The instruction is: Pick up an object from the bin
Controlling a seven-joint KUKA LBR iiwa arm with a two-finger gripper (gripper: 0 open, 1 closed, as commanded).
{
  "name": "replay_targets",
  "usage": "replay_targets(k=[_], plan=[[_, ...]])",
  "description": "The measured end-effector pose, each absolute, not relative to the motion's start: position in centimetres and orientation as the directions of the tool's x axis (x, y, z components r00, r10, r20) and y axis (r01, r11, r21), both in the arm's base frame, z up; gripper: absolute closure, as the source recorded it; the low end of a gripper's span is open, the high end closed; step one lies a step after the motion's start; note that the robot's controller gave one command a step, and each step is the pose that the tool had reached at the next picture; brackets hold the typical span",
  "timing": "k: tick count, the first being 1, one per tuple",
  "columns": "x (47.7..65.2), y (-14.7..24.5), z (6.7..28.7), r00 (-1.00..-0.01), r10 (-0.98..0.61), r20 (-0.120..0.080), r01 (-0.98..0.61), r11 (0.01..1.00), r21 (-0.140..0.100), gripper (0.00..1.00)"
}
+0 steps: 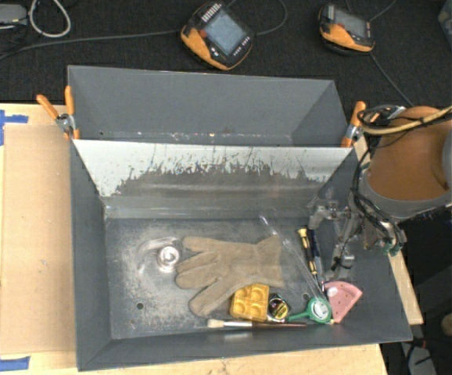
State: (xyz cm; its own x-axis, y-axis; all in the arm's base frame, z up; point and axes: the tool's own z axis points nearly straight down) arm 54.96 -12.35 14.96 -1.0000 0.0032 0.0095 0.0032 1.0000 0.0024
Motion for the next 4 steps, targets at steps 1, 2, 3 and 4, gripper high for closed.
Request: replay_targets(k=[1,2,3,4], plan=[[55.2,-12.3,15.3,-1.0,-0.002,0.002,-0.002,1.0,0.001,0.0],[53.1,-4.6,6.9,-0.959,-0.285,0.007,-0.285,0.959,0.005,0.0],[54.4,-4.4,11.6,-1.0,0.002,-0.004,0.002,1.0,0.0,0.0],[50.2,4.7,9.9,-0.859,-0.512,0.008,-0.512,0.859,0.009,0.0]])
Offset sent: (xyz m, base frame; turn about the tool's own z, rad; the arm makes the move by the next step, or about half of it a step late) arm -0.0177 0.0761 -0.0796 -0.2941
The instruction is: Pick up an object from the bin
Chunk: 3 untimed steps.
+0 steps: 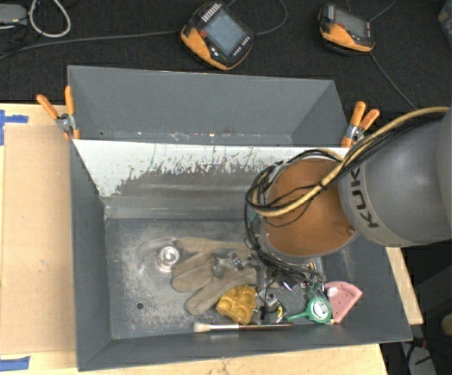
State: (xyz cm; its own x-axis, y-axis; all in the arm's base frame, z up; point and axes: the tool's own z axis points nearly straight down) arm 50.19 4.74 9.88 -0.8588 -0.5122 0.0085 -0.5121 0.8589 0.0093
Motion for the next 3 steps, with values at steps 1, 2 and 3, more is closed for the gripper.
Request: replay_targets(k=[1,2,3], plan=[[52.3,4.3,6.9,-0.952,-0.306,0.002,-0.306,0.952,0.002,0.0],[48.5,6.0,7.6,-0.697,-0.716,-0.03,-0.716,0.698,-0.014,1.0],[48.5,6.0,7.6,-0.697,-0.717,-0.03,-0.717,0.697,-0.014,1.0]])
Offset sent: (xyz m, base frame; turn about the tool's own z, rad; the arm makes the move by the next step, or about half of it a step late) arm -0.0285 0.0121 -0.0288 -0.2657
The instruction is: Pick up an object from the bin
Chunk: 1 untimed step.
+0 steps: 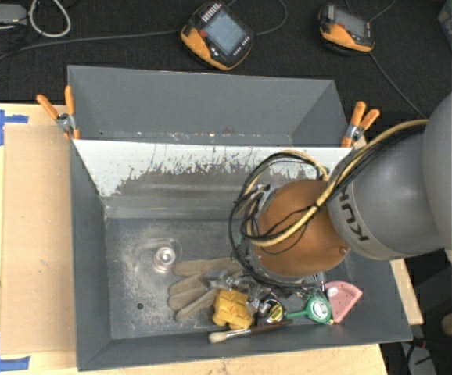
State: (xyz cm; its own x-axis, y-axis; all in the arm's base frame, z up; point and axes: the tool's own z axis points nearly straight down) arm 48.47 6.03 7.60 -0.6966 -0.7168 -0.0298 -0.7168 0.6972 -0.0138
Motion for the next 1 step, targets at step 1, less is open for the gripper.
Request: replay_targets(k=[1], plan=[[47.85,6.06,10.07,-0.698,-0.716,-0.012,-0.716,0.698,0.0,1.0]])
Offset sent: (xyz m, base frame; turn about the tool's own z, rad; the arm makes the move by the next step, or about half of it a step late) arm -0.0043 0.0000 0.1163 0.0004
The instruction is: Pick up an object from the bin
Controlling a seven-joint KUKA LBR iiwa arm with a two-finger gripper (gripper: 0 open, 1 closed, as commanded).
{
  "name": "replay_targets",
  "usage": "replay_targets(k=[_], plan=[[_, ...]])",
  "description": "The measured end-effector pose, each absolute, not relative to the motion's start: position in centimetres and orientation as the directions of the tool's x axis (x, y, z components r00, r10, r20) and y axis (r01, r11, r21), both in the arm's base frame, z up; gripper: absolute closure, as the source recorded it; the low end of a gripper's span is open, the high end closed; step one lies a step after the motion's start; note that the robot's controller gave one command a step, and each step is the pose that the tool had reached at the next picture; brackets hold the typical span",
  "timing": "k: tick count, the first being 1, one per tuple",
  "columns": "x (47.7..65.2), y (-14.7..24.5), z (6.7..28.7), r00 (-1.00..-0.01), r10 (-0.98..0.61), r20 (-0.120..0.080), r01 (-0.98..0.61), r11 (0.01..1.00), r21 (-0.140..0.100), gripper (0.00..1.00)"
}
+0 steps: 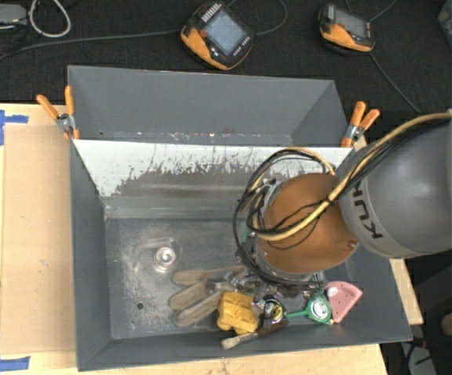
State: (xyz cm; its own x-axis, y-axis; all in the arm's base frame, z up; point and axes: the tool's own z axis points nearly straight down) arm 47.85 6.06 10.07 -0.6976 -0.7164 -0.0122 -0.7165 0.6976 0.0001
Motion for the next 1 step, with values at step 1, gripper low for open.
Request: replay_targets(k=[1], plan=[[47.68,6.11,14.44,-0.698,-0.716,-0.009,-0.716,0.698,0.004,1.0]])
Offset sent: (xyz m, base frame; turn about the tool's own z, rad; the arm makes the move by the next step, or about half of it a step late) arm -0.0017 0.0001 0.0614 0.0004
